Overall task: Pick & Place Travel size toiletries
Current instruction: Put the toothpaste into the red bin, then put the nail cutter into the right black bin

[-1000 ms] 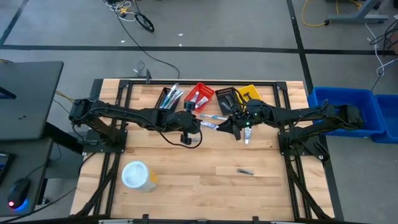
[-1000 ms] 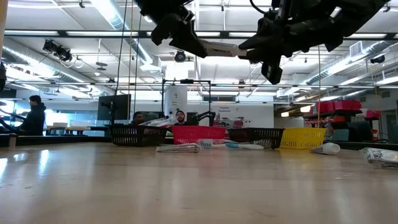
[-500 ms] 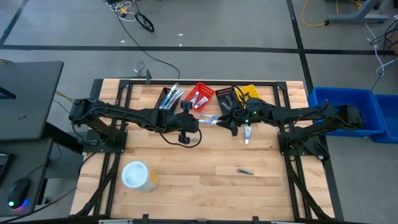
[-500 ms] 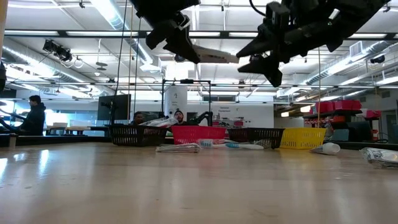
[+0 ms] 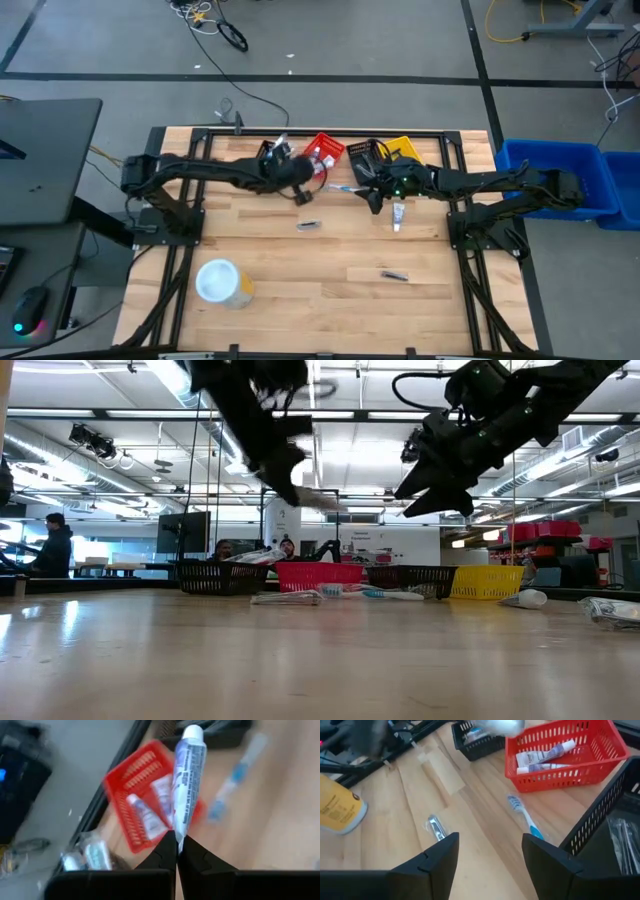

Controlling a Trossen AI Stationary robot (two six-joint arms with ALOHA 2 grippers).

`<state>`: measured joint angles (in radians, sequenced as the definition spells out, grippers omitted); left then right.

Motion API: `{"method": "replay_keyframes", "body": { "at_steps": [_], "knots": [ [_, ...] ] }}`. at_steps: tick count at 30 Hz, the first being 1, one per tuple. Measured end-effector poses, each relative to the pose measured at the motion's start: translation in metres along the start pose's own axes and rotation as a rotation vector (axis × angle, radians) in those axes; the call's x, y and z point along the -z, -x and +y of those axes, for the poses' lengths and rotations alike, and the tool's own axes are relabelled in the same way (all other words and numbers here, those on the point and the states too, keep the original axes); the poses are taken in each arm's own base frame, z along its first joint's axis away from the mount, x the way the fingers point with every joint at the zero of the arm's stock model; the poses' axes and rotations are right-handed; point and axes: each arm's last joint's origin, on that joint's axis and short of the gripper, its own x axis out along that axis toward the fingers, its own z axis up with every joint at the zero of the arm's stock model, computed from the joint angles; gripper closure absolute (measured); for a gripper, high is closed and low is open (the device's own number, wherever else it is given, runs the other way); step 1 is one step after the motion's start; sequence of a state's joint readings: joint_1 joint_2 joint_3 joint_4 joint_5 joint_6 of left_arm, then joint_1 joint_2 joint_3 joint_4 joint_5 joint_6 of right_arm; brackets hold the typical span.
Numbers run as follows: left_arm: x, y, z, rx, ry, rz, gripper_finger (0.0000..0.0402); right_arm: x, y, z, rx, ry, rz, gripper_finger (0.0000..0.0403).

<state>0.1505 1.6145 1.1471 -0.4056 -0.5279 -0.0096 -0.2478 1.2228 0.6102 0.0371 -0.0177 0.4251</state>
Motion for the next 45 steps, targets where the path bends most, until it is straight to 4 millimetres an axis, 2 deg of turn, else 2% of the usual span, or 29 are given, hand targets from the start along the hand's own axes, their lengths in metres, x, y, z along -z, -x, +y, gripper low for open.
{"method": "replay_keyframes", "body": {
  "at_steps": [2, 4, 6, 8, 10, 11, 17, 22, 29, 36, 45],
  "knots": [
    [-0.002, -0.017, 0.008, -0.015, 0.096, -0.035, 0.0398, 0.0, 0.0, 0.0, -0.002, 0.016, -0.003, 0.0184],
    [0.006, -0.028, 0.019, 0.002, 0.14, -0.009, 0.0397, -0.001, 0.0, 0.0, -0.005, 0.027, -0.011, 0.0191],
    [0.002, -0.043, 0.024, 0.033, 0.206, -0.049, 0.0397, -0.001, 0.0, 0.0, -0.004, 0.045, -0.012, 0.0198],
    [0.009, -0.052, 0.031, 0.028, 0.216, 0.003, 0.0398, -0.002, 0.0, 0.001, -0.007, 0.073, -0.021, 0.0203],
    [0.004, -0.065, 0.035, 0.018, 0.253, -0.043, 0.0398, -0.001, 0.0, 0.0, -0.003, 0.109, -0.013, 0.0207],
    [0.009, -0.07, 0.037, 0.02, 0.252, -0.009, 0.0398, -0.001, -0.001, 0.0, -0.003, 0.12, -0.012, 0.0207],
    [0.024, -0.106, 0.038, 0.043, 0.293, 0.048, 0.0398, 0.003, -0.006, -0.002, 0.01, 0.163, 0.021, 0.0191],
    [0.033, -0.124, 0.039, 0.03, 0.305, 0.076, 0.0396, 0.004, -0.01, -0.003, 0.027, 0.181, 0.019, 0.0172],
    [0.035, -0.13, 0.04, 0.056, 0.264, 0.067, 0.0391, 0.003, -0.011, -0.003, 0.027, 0.204, 0.014, 0.0157],
    [0.033, -0.13, 0.04, 0.058, 0.196, 0.043, 0.0345, 0.003, -0.011, -0.004, 0.028, 0.206, 0.012, 0.0163],
    [0.032, -0.129, 0.037, 0.064, 0.19, 0.042, 0.0286, 0.004, -0.011, -0.004, 0.031, 0.206, 0.021, 0.018]
  ]
}}
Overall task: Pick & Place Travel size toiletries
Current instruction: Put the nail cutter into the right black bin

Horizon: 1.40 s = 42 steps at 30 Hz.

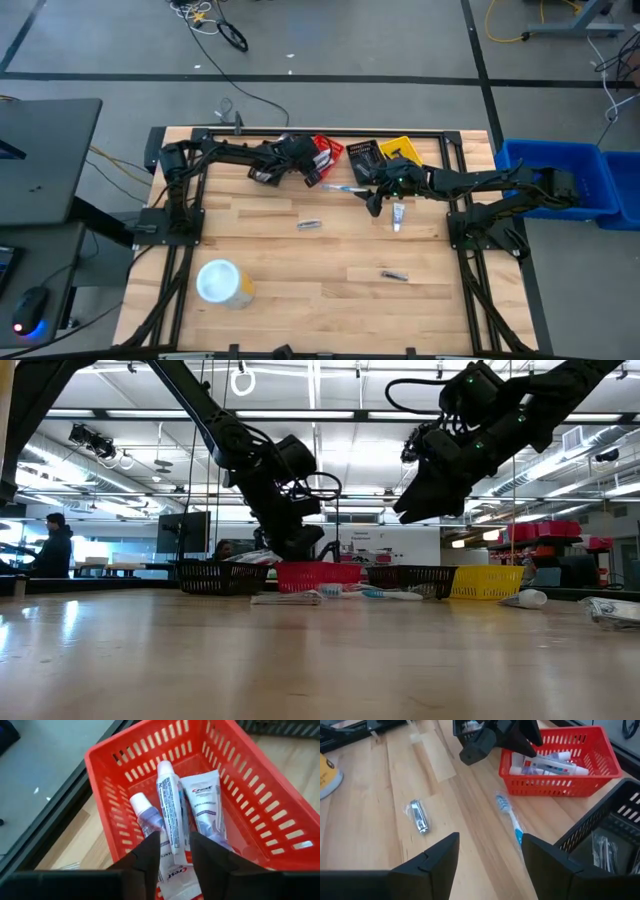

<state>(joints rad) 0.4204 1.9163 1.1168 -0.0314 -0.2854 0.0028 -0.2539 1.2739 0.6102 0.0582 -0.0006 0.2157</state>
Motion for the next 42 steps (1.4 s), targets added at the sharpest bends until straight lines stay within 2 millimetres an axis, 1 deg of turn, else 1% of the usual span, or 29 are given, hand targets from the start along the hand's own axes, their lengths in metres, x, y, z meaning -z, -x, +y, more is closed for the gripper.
{"method": "replay_keyframes", "body": {
  "at_steps": [5, 8, 11, 17, 21, 24, 27, 30, 33, 36, 40, 42],
  "knots": [
    [-0.003, 0.008, -0.007, 0.019, -0.024, -0.008, 0.0271, 0.002, 0.0, 0.0, 0.004, 0.02, 0.018, 0.0176],
    [-0.008, 0.023, -0.01, 0.036, -0.029, -0.025, 0.0269, 0.002, 0.0, 0.0, 0.004, 0.026, 0.021, 0.0167],
    [-0.017, 0.043, -0.012, 0.06, -0.032, -0.058, 0.0272, 0.003, 0.0, -0.001, 0.003, 0.041, 0.029, 0.0158],
    [-0.032, 0.09, -0.014, 0.128, -0.041, -0.137, 0.0275, 0.004, 0.0, 0.0, 0.002, 0.042, 0.042, 0.0148],
    [-0.036, 0.119, -0.014, 0.152, -0.051, -0.171, 0.0276, 0.006, 0.0, 0.004, -0.009, 0.052, 0.058, 0.0154],
    [-0.037, 0.133, -0.017, 0.169, -0.055, -0.187, 0.0276, 0.007, 0.0, 0.008, -0.048, 0.056, 0.066, 0.0165],
    [-0.035, 0.138, -0.024, 0.208, -0.077, -0.188, 0.0276, 0.008, 0.001, 0.013, -0.085, 0.049, 0.073, 0.0173],
    [-0.028, 0.137, -0.035, 0.288, -0.092, -0.206, 0.0276, 0.01, 0.001, 0.019, -0.103, 0.054, 0.079, 0.0178],
    [-0.011, 0.13, -0.05, 0.38, -0.115, -0.232, 0.0276, 0.012, 0.002, 0.027, -0.13, 0.074, 0.085, 0.0177],
    [0.008, 0.125, -0.062, 0.428, -0.109, -0.245, 0.0276, 0.016, 0.003, 0.037, -0.163, 0.101, 0.094, 0.0172],
    [0.031, 0.121, -0.072, 0.465, -0.066, -0.244, 0.0276, 0.024, 0.007, 0.061, -0.192, 0.177, 0.097, 0.0173],
    [0.038, 0.121, -0.076, 0.48, -0.066, -0.267, 0.0276, 0.031, 0.011, 0.073, -0.18, 0.218, 0.104, 0.0179]
  ]
}}
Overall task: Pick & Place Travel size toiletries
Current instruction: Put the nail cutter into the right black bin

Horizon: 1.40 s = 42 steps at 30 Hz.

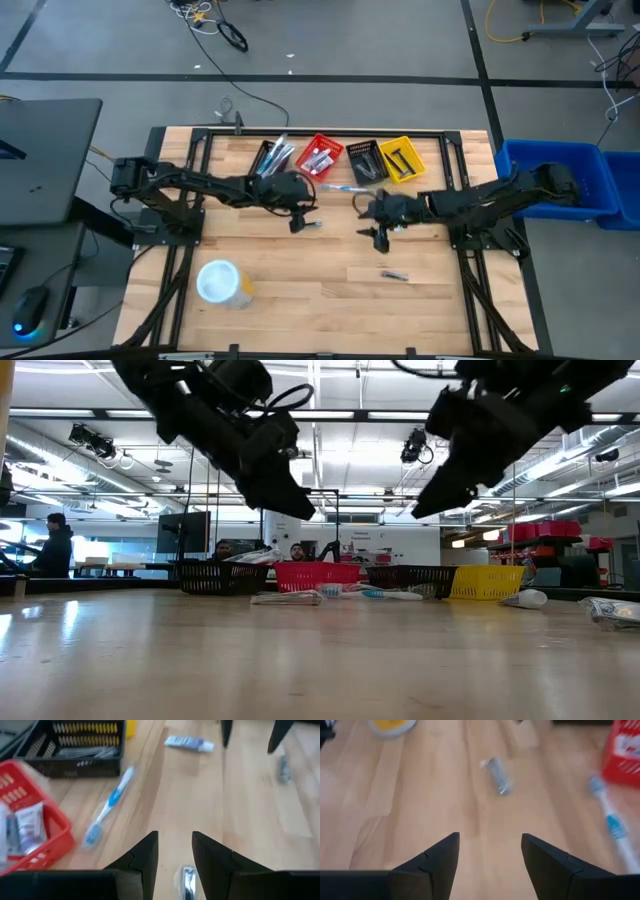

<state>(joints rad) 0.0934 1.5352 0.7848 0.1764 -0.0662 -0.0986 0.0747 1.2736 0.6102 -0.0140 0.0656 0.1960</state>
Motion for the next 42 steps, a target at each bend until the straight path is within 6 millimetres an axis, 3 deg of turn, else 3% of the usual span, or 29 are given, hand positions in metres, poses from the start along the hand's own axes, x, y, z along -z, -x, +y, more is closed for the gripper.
{"method": "replay_keyframes", "body": {
  "at_steps": [4, 12, 16, 25, 30, 37, 42],
  "knots": [
    [0.007, 0.0, -0.008, 0.026, -0.017, -0.04, 0.0276, 0.012, 0.003, 0.027, -0.041, -0.022, 0.065, 0.019],
    [-0.007, 0.003, -0.014, 0.051, -0.046, -0.195, 0.0276, 0.048, 0.02, 0.077, -0.108, 0.023, 0.24, 0.0199],
    [-0.008, 0.003, -0.014, 0.048, -0.037, -0.207, 0.0276, 0.066, 0.027, 0.093, -0.095, -0.008, 0.326, 0.0204],
    [-0.01, 0.003, -0.013, -0.022, -0.023, -0.23, 0.0275, 0.094, 0.011, 0.104, -0.038, -0.021, 0.48, 0.018],
    [-0.012, 0.004, -0.015, 0.037, -0.036, -0.25, 0.0275, 0.102, 0.0, 0.105, 0.006, 0.002, 0.501, 0.0175],
    [-0.023, 0.008, -0.023, 0.24, -0.084, -0.26, 0.0278, 0.106, -0.005, 0.103, 0.061, 0.02, 0.491, 0.024],
    [-0.037, 0.028, -0.022, 0.218, -0.134, -0.3, 0.0283, 0.105, -0.007, 0.101, 0.078, 0.016, 0.482, 0.0302]
  ]
}}
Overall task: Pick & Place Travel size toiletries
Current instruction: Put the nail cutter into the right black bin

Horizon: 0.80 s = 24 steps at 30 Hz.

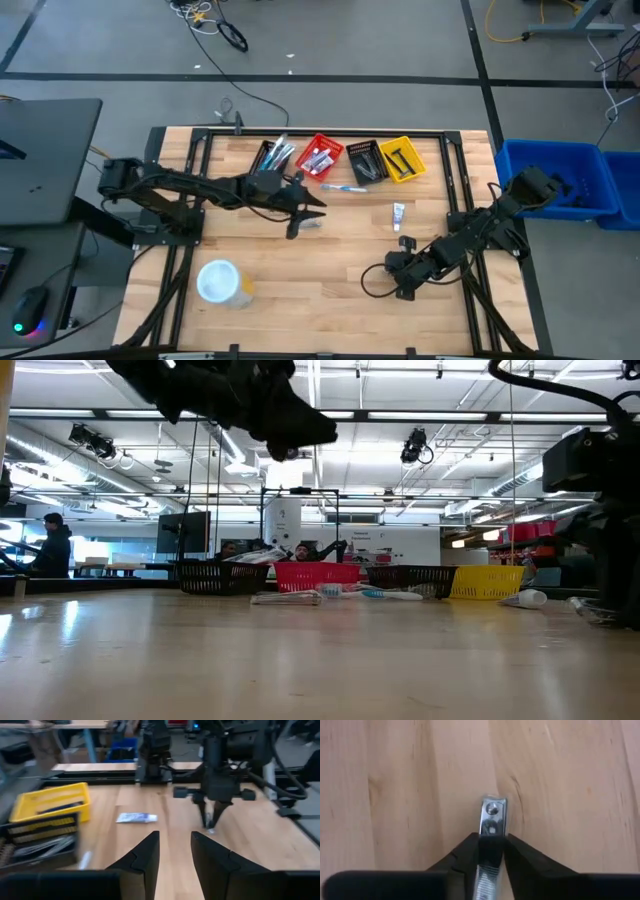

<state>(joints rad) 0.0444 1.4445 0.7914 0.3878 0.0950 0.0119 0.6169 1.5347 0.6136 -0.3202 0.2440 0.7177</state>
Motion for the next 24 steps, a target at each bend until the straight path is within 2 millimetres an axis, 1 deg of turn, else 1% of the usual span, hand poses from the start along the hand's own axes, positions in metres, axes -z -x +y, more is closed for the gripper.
{"method": "replay_keyframes", "body": {
  "at_steps": [2, 5, 10, 14, 19, 21, 24],
  "knots": [
    [-0.005, 0.011, 0.0, -0.04, -0.021, 0.021, 0.0285, -0.001, 0.0, 0.0, -0.005, -0.003, -0.007, 0.0321],
    [-0.015, 0.031, 0.0, -0.098, -0.044, 0.042, 0.0286, -0.002, 0.0, 0.001, -0.014, -0.008, -0.021, 0.0335],
    [-0.027, 0.066, -0.001, -0.164, -0.045, 0.07, 0.0286, -0.005, -0.001, 0.003, -0.021, -0.019, -0.066, 0.0337],
    [-0.034, 0.085, -0.002, -0.208, -0.048, 0.065, 0.0286, -0.012, -0.002, 0.003, -0.024, -0.032, -0.135, 0.0337],
    [-0.035, 0.092, -0.001, -0.257, -0.078, 0.071, 0.0286, -0.035, 0.001, -0.005, -0.009, -0.035, -0.305, 0.0337],
    [-0.035, 0.093, -0.001, -0.262, -0.084, 0.072, 0.0286, -0.047, 0.005, -0.014, 0.022, -0.019, -0.375, 0.0337],
    [-0.034, 0.091, -0.001, -0.261, -0.086, 0.089, 0.0286, -0.067, 0.018, -0.037, 0.146, -0.047, -0.505, 0.0337]
  ]
}}
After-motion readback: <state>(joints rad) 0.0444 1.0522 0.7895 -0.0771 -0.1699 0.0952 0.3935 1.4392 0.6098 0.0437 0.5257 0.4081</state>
